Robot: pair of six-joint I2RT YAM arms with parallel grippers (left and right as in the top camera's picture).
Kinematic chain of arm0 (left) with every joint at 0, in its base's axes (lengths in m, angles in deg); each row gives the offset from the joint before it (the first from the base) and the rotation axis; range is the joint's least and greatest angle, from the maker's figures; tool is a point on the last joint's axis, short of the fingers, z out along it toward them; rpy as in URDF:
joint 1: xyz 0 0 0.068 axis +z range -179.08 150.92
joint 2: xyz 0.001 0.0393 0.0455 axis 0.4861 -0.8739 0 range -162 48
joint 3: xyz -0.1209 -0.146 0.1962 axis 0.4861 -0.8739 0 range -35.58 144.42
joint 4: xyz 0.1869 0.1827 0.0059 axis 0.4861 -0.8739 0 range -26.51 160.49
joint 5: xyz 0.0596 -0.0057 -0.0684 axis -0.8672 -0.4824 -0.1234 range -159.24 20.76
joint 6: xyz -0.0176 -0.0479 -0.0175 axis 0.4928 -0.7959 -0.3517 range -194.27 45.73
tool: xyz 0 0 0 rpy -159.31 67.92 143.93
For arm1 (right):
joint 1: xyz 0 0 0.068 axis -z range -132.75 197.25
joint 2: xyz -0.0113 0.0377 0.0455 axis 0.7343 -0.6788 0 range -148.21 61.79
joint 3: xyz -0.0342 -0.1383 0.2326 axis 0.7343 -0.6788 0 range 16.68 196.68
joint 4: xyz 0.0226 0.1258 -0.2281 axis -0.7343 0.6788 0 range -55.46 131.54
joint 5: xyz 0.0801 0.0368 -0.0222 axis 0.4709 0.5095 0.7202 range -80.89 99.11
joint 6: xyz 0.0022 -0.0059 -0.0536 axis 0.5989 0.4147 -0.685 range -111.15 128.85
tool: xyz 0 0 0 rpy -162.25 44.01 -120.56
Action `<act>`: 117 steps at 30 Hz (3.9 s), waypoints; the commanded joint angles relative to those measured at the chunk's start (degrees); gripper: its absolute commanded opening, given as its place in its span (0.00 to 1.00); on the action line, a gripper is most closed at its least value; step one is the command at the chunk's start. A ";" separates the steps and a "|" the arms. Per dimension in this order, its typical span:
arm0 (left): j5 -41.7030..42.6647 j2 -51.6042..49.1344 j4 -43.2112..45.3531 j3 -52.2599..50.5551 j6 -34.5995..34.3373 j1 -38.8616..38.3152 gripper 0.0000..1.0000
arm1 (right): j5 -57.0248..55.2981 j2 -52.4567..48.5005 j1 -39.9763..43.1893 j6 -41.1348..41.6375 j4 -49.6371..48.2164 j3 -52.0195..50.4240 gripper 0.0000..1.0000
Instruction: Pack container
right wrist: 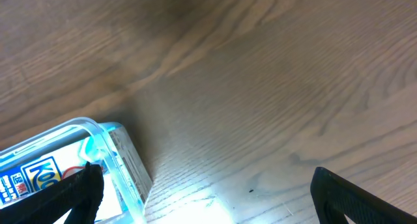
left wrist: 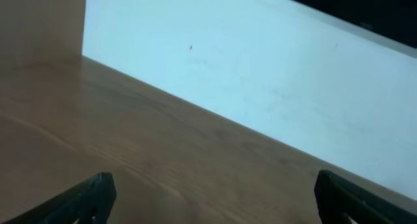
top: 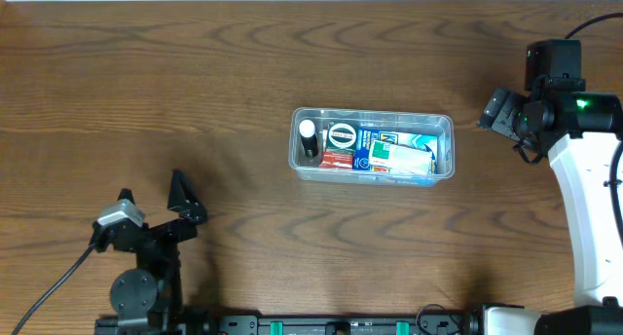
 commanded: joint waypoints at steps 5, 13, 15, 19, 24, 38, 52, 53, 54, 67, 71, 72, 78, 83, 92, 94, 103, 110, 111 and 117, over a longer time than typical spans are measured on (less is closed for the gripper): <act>2.45 1.75 8.94 -8.63 -0.70 1.16 0.98 | -0.37 0.48 0.42 0.00 0.04 0.68 0.99; 2.23 1.77 9.88 -9.92 0.24 1.20 0.98 | -0.37 0.48 0.42 0.00 0.04 0.68 0.99; 2.23 1.77 9.86 -10.19 0.59 1.20 0.98 | -0.37 0.48 0.42 0.00 0.04 0.68 0.99; 2.23 1.77 9.88 -11.67 0.57 1.20 0.98 | -0.37 0.48 0.42 0.00 0.04 0.68 0.99; 2.19 1.77 9.03 -13.38 0.68 1.20 0.98 | -0.37 0.48 0.42 0.00 0.04 0.68 0.99; 2.25 1.77 3.39 -13.38 6.38 1.20 0.98 | -0.37 0.48 0.42 0.00 0.04 0.68 0.99; 2.45 1.62 3.41 -13.38 6.38 1.18 0.97 | -0.37 0.48 0.42 0.00 0.04 0.68 0.99; 2.45 1.62 3.43 -13.38 6.38 1.18 0.98 | -0.37 0.48 0.42 0.00 0.04 0.68 0.99; 2.45 1.62 3.41 -13.38 6.38 1.18 0.98 | -0.37 0.48 0.42 0.00 0.04 0.68 0.99; 2.45 1.62 3.43 -13.38 6.38 1.18 0.98 | -0.37 0.48 0.42 0.00 0.04 0.68 0.99; 2.45 1.62 3.43 -13.38 6.38 -0.46 0.98 | -0.37 0.48 0.42 0.00 0.04 0.68 0.99; 2.45 1.62 3.43 -13.38 6.38 -1.36 0.98 | -0.37 0.48 0.42 0.00 0.04 0.68 0.99; 2.45 1.62 3.41 -13.38 6.38 -6.27 0.98 | -0.37 0.48 0.42 0.00 0.04 0.68 0.99; 2.45 1.62 3.41 -13.38 6.38 -6.38 0.98 | -0.37 0.48 0.42 0.00 0.04 0.68 0.99; 2.45 1.62 3.43 -13.38 6.38 -6.38 0.98 | -0.37 7.82 0.37 0.00 0.04 0.68 0.99; 2.45 1.62 3.43 -13.38 6.38 -6.38 0.98 | -0.37 11.19 0.35 0.00 0.04 0.66 0.99; 2.45 1.62 3.41 -13.38 6.38 -6.38 0.98 | -5.53 27.85 0.35 0.00 0.04 -1.38 0.99; 2.45 1.62 3.43 -13.38 6.36 -6.38 0.98 | -7.34 41.64 0.35 0.02 -3.98 -15.37 0.99; 2.45 1.62 3.41 -13.38 6.38 -6.38 0.98 | -7.10 43.95 0.35 0.15 -5.68 -18.43 0.99; 2.45 1.62 3.43 -13.38 6.38 -6.38 0.98 | 1.79 56.08 -1.07 6.12 -11.93 -34.93 0.99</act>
